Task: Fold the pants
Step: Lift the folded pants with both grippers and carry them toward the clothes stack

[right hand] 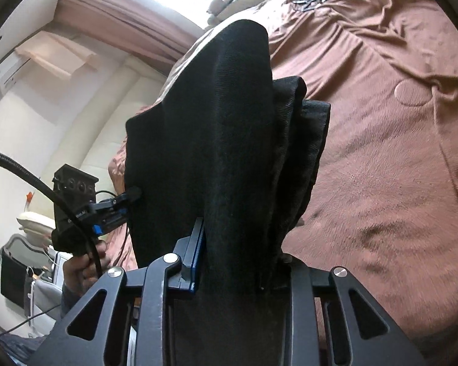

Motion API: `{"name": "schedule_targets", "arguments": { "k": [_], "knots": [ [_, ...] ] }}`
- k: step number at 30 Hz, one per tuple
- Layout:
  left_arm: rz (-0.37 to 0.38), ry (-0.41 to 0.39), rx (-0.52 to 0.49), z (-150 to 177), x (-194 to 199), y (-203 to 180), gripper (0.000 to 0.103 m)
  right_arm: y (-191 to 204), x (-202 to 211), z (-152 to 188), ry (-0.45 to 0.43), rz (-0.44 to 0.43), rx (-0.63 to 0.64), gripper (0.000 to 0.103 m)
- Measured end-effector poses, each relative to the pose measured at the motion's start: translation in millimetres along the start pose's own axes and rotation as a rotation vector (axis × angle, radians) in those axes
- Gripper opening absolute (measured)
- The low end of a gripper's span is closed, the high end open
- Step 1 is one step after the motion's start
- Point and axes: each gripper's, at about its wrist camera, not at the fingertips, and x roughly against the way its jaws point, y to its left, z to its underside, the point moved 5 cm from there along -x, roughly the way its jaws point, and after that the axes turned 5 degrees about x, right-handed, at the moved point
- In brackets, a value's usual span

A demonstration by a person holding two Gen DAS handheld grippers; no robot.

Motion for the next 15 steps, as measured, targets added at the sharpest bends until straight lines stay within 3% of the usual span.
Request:
{"name": "schedule_targets", "arguments": {
  "k": [15],
  "knots": [
    [0.068, -0.073, -0.073, 32.0, 53.4, -57.8, 0.034, 64.0, 91.7, 16.8, -0.112, 0.115, 0.144, 0.024]
  ]
}}
